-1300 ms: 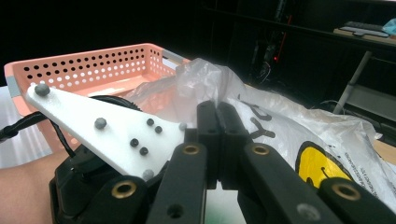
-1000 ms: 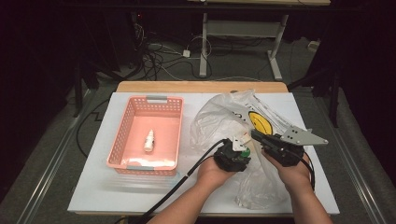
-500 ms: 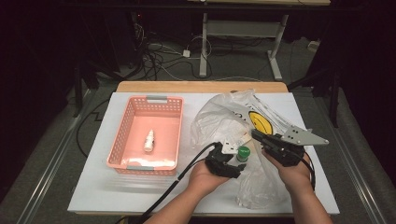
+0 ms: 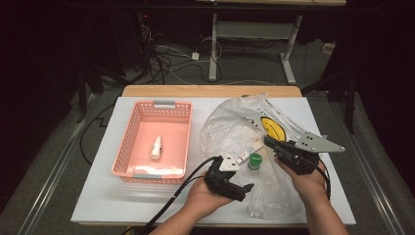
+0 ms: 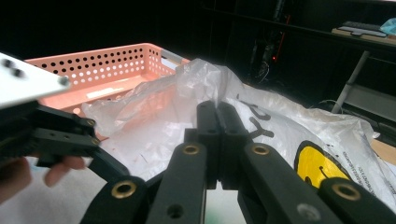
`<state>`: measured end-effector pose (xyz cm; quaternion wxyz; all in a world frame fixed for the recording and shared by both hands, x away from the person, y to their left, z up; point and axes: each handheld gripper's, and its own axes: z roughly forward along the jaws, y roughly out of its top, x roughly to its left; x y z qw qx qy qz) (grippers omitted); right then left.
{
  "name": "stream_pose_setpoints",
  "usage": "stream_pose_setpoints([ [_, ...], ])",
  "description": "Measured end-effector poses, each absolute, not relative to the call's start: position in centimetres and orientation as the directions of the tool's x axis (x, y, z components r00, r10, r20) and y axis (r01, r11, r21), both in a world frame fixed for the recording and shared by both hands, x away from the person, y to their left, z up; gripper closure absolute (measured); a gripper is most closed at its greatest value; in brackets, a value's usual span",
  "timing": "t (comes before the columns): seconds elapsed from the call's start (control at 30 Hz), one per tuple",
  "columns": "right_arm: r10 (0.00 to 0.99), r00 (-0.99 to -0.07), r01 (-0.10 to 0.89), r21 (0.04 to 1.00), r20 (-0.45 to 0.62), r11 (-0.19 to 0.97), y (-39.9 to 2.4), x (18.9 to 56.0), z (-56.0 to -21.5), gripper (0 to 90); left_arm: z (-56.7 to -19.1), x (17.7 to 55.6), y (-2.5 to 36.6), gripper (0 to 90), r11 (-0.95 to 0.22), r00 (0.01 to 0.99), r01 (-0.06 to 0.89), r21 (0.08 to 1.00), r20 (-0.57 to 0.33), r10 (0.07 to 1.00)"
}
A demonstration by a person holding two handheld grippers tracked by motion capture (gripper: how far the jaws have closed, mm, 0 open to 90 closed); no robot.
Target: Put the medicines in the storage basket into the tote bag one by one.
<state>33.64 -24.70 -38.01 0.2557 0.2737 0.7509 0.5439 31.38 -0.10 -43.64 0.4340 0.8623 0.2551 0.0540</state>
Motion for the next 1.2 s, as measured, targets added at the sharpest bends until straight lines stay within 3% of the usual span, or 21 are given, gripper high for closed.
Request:
stream_pose_setpoints([
  [0.07, 0.689, -0.72, 0.133, 0.957, -0.087, 0.26, -24.6, 33.6, -38.0, 90.0, -43.4, 31.0, 0.2, 0.0, -0.495, 0.862, 0.402, 0.771, -0.137, 0.488],
  [0.57, 0.686, -0.722, 0.132, 0.955, -0.09, 0.264, -24.5, 33.6, -38.0, 90.0, -42.1, 29.6, 4.0, 0.0, -0.494, 0.852, 0.407, 0.769, -0.124, 0.509],
  [1.2, 0.688, -0.721, 0.137, 0.956, -0.084, 0.26, -24.6, 33.6, -38.1, 90.0, -41.4, 30.2, 11.0, 0.0, -0.42, 0.761, 0.456, 0.785, -0.1, 0.641],
])
